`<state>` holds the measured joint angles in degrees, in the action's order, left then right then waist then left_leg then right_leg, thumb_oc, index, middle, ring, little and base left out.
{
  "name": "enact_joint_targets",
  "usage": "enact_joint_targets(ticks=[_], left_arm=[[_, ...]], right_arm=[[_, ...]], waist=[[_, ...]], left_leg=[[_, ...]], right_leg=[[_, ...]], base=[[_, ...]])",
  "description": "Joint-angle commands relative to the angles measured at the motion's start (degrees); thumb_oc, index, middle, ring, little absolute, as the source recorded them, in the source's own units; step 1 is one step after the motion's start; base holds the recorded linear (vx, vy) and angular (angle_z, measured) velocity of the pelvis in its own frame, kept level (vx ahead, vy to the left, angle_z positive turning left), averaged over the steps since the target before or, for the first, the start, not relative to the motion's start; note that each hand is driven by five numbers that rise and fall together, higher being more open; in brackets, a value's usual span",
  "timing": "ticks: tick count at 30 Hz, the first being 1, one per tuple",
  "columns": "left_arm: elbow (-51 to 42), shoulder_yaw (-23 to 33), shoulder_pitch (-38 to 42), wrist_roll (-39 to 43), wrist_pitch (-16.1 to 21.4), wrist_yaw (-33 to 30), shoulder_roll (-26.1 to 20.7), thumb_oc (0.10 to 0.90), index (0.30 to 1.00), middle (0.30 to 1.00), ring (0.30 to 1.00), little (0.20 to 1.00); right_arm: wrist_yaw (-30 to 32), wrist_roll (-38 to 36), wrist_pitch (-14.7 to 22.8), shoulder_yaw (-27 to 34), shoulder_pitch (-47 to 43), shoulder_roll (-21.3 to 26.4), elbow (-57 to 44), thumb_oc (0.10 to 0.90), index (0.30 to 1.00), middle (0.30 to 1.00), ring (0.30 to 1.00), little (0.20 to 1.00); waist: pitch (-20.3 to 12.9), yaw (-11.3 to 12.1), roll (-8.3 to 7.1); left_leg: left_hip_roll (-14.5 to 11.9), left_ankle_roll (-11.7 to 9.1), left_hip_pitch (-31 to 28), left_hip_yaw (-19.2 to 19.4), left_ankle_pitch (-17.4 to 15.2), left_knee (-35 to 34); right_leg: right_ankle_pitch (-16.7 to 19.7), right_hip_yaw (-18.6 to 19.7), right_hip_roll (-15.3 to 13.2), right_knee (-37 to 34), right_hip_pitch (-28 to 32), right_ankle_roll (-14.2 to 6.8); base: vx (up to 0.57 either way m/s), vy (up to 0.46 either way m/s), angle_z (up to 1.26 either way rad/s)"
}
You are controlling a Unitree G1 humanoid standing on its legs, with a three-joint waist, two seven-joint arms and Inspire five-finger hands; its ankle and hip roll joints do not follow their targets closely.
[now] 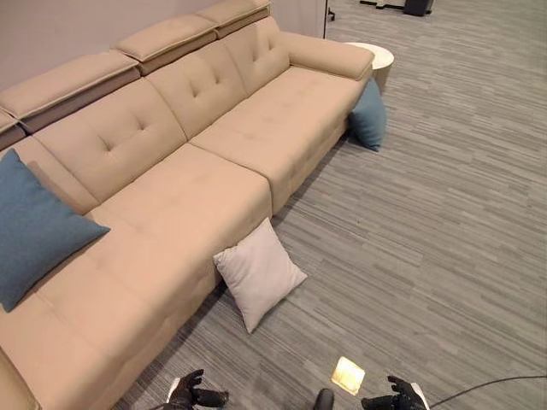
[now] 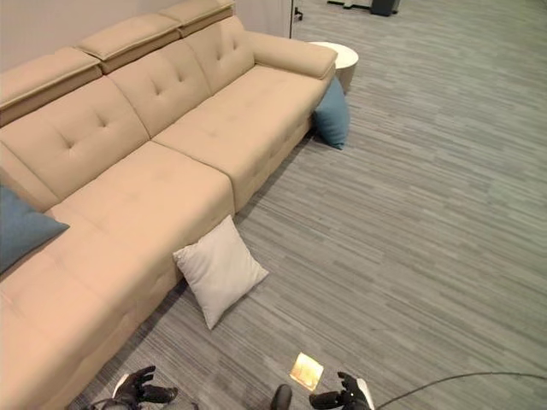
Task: Pick up all the scattered cushions and arrange them neatly on the sofa.
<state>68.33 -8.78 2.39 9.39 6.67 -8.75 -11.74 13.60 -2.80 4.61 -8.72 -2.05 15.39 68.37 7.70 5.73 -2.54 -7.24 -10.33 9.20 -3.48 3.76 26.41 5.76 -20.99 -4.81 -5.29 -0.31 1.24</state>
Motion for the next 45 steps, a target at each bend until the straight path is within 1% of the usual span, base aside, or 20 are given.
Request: enact_joint_targets(ticks=[1,4,7,8,11,15,17,18,20,21,22,24,25,26,27,35,38,41,44,45], left_arm=[[-1.8,-3.1,1.7,-0.8,1.5,-0.7,0.8,0.8,0.9,0.9,0.9,0.9],[-0.7,-3.8,1.7,-2.1,1.1,-0.4,1.2,0.8,0.9,0.9,0.9,0.9],[-0.4,-3.4,1.3,-2.0,1.0,-0.1,1.1,0.8,0.9,0.9,0.9,0.9],[-0.7,-2.8,1.0,-1.3,1.2,-0.3,1.0,0.8,0.9,0.9,0.9,0.9],[-1.1,-2.1,0.3,-1.0,1.1,-0.4,0.8,0.8,0.9,0.9,0.9,0.9],[-1.6,-1.4,-0.1,-0.4,1.0,-0.3,0.0,0.8,0.9,0.9,0.9,0.9],[-2.1,-1.3,0.1,-0.3,0.9,-0.2,-0.9,0.8,0.9,0.9,0.9,0.9],[-2.8,-1.0,0.2,-0.2,0.8,-0.2,-1.3,0.8,0.9,0.9,0.9,0.9],[-3.2,-1.2,0.5,-0.3,0.9,-0.4,-2.0,0.8,0.9,0.9,0.9,0.9],[-2.7,-1.0,0.3,0.0,1.0,-0.5,-2.1,0.8,0.9,0.9,0.9,0.9],[-2.1,-1.0,0.3,0.2,1.3,-0.7,-1.9,0.8,0.9,0.9,0.9,0.9],[-1.8,-1.1,0.4,0.2,1.3,-0.8,-1.8,0.8,0.9,0.9,0.9,0.9],[-1.4,-1.2,0.6,0.1,1.4,-0.8,-1.7,0.8,0.9,0.9,0.9,0.9],[-0.6,-1.7,1.1,-0.2,1.5,-0.9,-1.4,0.8,0.9,0.9,0.9,0.9],[0.0,-1.8,1.3,-0.3,1.4,-0.8,-1.3,0.8,0.9,0.9,0.9,0.9],[1.7,-1.8,0.4,-1.0,1.7,-0.5,-0.1,0.8,0.9,0.9,0.9,0.9],[1.3,-2.2,0.8,-0.4,1.7,-0.3,0.3,0.8,0.9,0.9,0.9,0.9],[0.1,-3.6,1.3,-0.9,1.5,0.0,0.7,0.8,0.9,0.9,0.9,0.9],[-0.2,-4.4,1.5,-1.6,1.3,0.2,0.8,0.8,0.9,0.9,0.9,0.9],[-0.1,-4.8,1.9,-2.3,1.1,0.4,0.7,0.8,0.9,0.9,0.9,0.9]], right_arm=[[1.9,-1.1,2.1,-0.7,-0.4,3.8,-1.6,0.8,0.9,0.9,0.9,0.9],[1.9,-1.3,2.1,-0.4,0.5,3.9,-1.3,0.8,0.9,0.9,0.9,0.9],[2.3,-1.7,1.9,-0.2,1.1,3.7,-0.8,0.8,0.9,0.9,0.9,0.9],[2.1,-1.9,1.9,-0.3,0.9,3.4,-0.9,0.8,0.9,0.9,0.9,0.9],[2.0,-1.6,1.8,-0.6,1.4,2.9,-1.1,0.8,0.9,0.9,0.9,0.9],[1.7,-1.0,1.8,-1.1,1.1,2.5,-1.0,0.8,0.9,0.9,0.9,0.9],[1.2,-0.2,1.4,-1.4,0.7,2.3,-1.0,0.8,0.9,0.9,0.9,0.9],[0.8,0.5,1.1,-1.6,0.2,2.3,-1.0,0.8,0.9,0.9,0.9,0.9],[0.6,0.7,1.2,-1.7,-0.7,2.5,-1.4,0.8,0.9,0.9,0.9,0.9],[0.6,0.3,1.3,-1.6,-0.9,2.5,-1.4,0.8,0.9,0.9,0.9,0.9],[0.7,0.1,1.5,-1.7,-0.9,2.7,-1.3,0.8,0.9,0.9,0.9,0.9],[0.6,0.0,1.4,-1.7,-0.9,2.8,-1.3,0.8,0.9,0.9,0.9,0.9],[0.8,-0.3,1.5,-1.8,-1.0,2.8,-1.2,0.8,0.9,0.9,0.9,0.9],[0.9,-0.6,1.4,-1.7,-1.0,3.1,-0.8,0.8,0.9,0.9,0.9,0.9],[0.9,-0.5,1.2,-1.8,-0.8,3.4,-0.4,0.8,0.9,0.9,0.9,0.9],[0.4,-0.7,2.2,-1.9,0.1,3.8,0.1,0.8,0.9,0.9,0.9,0.9],[0.5,-1.5,2.6,-1.8,-0.3,4.3,-0.2,0.8,0.9,0.9,0.9,0.9],[0.4,-1.8,2.4,-1.8,0.2,4.6,-0.6,0.8,0.9,0.9,0.9,0.9],[0.5,-2.2,2.3,-1.2,1.0,4.5,-0.3,0.8,0.9,0.9,0.9,0.9],[0.4,-2.8,2.1,-0.7,1.6,4.3,-0.4,0.8,0.9,0.9,0.9,0.9]], waist=[[1.9,-0.4,-0.4],[1.6,-0.6,-0.62],[1.4,0.1,0.24],[1.1,0.3,0.48],[0.6,0.6,0.64],[-0.8,1.5,-0.28],[-0.9,2.3,-0.75],[-0.2,2.4,-0.64],[1.1,1.6,0.22],[1.1,1.3,0.78],[1.2,0.6,0.99],[1.1,0.2,0.93],[1.3,-0.4,0.82],[1.4,-1.7,0.35],[1.5,-2.0,0.26],[-0.3,-2.0,-0.56],[0.1,-2.1,-0.78],[1.2,-2.8,-1.11],[1.2,-3.5,-1.11],[0.8,-4.0,-0.93]], left_leg=[[4.3,6.0,-0.6,3.3,-5.9,-2.5],[6.5,6.9,0.7,4.4,-7.7,-8.3],[8.4,7.3,3.8,7.5,-3.1,-15.7],[8.2,7.4,3.0,8.1,-3.1,-17.2],[8.7,7.9,1.0,7.5,-3.2,-18.8],[9.7,8.9,-1.4,7.0,-4.2,-20.0],[10.1,10.2,-2.6,6.8,-5.5,-19.8],[10.5,11.4,-3.7,6.0,-6.7,-19.5],[10.6,12.8,-4.8,3.9,-6.9,-19.6],[10.6,13.0,-5.9,2.5,-7.0,-20.5],[11.0,12.9,-7.5,0.6,-7.2,-21.9],[11.2,12.8,-7.9,-0.1,-7.2,-22.2],[11.5,12.7,-8.5,-1.1,-7.4,-22.6],[12.6,12.2,-9.4,-3.8,-7.9,-22.7],[12.9,12.0,-9.9,-4.9,-8.3,-22.8],[12.2,9.5,-10.1,-7.0,-10.6,-19.9],[10.8,8.0,-7.2,-4.8,-10.2,-16.6],[8.0,7.8,-3.4,3.4,-9.8,-12.1],[6.6,8.1,-2.1,8.0,-9.3,-12.6],[6.3,8.4,-0.7,11.2,-7.8,-14.8]], right_leg=[[-5.8,2.6,-1.8,3.3,1.1,-5.3],[-6.3,2.5,-1.5,2.4,2.0,-5.7],[-7.5,2.5,0.8,1.9,3.4,-5.7],[-8.1,3.0,1.4,2.1,3.6,-5.7],[-8.7,3.6,2.0,2.5,4.4,-5.6],[-10.2,3.9,1.4,5.1,5.0,-6.0],[-11.3,3.7,0.2,11.5,3.8,-6.7],[-11.0,3.6,-1.6,19.1,0.9,-8.6],[-7.9,5.6,-2.6,30.2,-4.8,-10.2],[-7.5,6.9,-2.3,31.7,-7.1,-9.9],[-8.8,8.9,-1.2,28.4,-8.7,-8.6],[-8.6,10.1,-0.6,26.0,-9.1,-8.4],[-8.1,11.8,0.2,23.0,-10.0,-8.2],[-5.8,16.9,1.6,16.5,-12.1,-8.6],[-4.8,17.8,1.7,14.5,-12.2,-8.6],[-4.2,14.6,1.3,8.0,-5.7,-7.4],[-5.1,12.2,1.0,6.4,-3.8,-6.7],[-6.5,8.3,0.0,5.2,-1.5,-5.8],[-6.9,5.9,-0.4,4.4,-0.6,-5.7],[-7.1,4.1,-0.4,3.8,0.0,-5.6]], base=[[0.08,-0.069,0.18],[0.15,-0.072,0.14],[0.15,-0.044,0.37],[0.13,-0.026,0.12],[0.14,0.028,-0.19],[0.19,0.052,-0.13],[0.17,0.12,0.11],[0.15,0.127,0.24],[0.17,0.132,0.56],[0.26,0.049,0.95],[0.26,-0.029,0.83],[0.14,-0.058,0.58],[0.2,-0.124,0.6],[0.27,-0.159,0.54],[0.21,-0.122,0.44],[0.14,-0.16,0.71],[0.0,-0.124,0.5],[-0.01,-0.09,0.53],[0.04,-0.034,0.97],[0.09,0.002,1.28]])
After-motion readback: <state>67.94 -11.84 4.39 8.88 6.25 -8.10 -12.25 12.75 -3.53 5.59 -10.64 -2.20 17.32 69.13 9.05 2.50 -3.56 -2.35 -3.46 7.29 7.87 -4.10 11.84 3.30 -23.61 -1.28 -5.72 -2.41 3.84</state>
